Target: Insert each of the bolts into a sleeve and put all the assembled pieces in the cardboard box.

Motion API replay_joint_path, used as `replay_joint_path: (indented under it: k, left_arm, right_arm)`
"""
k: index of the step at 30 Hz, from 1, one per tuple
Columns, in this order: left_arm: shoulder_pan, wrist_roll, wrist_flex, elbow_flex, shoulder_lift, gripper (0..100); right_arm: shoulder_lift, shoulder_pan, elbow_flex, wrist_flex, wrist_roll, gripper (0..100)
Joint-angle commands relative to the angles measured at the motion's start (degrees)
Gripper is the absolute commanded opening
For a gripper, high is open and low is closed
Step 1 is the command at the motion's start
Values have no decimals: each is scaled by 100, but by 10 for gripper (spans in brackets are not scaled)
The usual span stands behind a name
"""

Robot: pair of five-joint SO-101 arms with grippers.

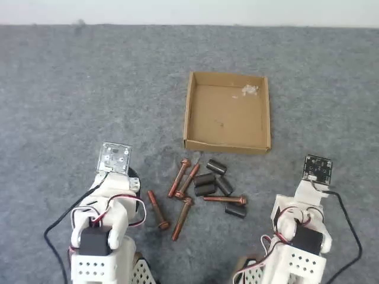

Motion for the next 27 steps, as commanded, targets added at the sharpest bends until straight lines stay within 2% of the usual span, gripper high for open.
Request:
replay_joint_path:
  k: [1, 5, 8, 11, 15, 22, 27]
  left_arm:
    - [-290, -141, -26, -110, -88, 13]
    - [-993, -141, -176, -163, -88, 13]
    - [-1459, -132, -369, -163, -79, 21]
    - [-1618, -26, -369, -171, -79, 75]
    - [-1644, 202, -352, -171, -70, 107]
    - [-1618, 202, -343, -224, -9, 103]
    - [-1609, 97, -545, -514, 976, 103]
  right_arm:
    - [22, -251, -352, -224, -35, 106]
    - [22, -347, -308, -462, -158, 165]
    - [22, -347, -141, -769, 527, 169]
    - [22, -409, -105, -1112, 1134, 166]
    - [75, -497, -475, -1015, 914, 166]
    - [224, -1569, -1064, -734, 923, 165]
    - [1552, -2404, -1653, -866, 932, 165]
